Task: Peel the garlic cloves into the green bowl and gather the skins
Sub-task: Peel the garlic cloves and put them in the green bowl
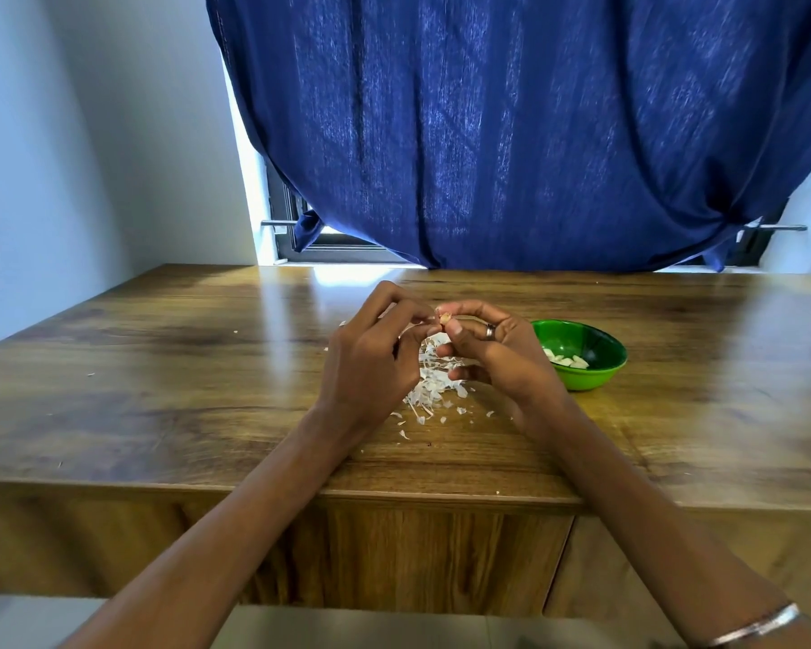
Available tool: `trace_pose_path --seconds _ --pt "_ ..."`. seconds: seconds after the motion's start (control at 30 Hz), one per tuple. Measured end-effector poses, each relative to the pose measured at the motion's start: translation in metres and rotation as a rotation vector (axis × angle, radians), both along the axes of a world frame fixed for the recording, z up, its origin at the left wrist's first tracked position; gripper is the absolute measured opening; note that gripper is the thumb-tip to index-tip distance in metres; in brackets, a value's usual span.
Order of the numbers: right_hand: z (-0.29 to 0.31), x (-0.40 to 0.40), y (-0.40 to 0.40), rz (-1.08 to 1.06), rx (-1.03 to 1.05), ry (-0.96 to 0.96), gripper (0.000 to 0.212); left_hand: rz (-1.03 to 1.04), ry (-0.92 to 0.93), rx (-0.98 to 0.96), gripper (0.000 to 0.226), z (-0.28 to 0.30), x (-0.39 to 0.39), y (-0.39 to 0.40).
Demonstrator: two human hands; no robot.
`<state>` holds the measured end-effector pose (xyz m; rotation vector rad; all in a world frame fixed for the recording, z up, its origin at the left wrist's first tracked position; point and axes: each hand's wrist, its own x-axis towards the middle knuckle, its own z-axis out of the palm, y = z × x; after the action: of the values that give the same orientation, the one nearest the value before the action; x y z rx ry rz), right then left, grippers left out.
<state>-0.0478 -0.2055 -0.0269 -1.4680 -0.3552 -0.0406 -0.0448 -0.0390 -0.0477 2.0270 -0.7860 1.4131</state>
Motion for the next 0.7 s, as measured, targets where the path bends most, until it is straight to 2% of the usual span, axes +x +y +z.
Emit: trace_pose_path --seconds 0.37,0.53,0.63,0.7 --pt "0.0013 0.0004 0.0002 -0.004 0.058 0.033 0.014 0.032 0.068 -0.01 0.018 -0.0014 0.0004 0.001" --pt "0.0007 0.0007 -0.0004 -0.032 0.061 0.033 0.015 0.09 0.158 -0.043 0.009 -0.002 0.0026 0.0009" --pt "0.001 -0.0003 -0.0002 -0.041 0.054 0.04 0.016 0.086 0.163 -0.043 0.029 -0.0019 0.002 0.0002" --pt "0.0017 -0.0012 -0.0002 -0.049 0.044 0.034 0.016 0.056 0.148 -0.041 0.029 -0.0011 0.0009 0.0009"
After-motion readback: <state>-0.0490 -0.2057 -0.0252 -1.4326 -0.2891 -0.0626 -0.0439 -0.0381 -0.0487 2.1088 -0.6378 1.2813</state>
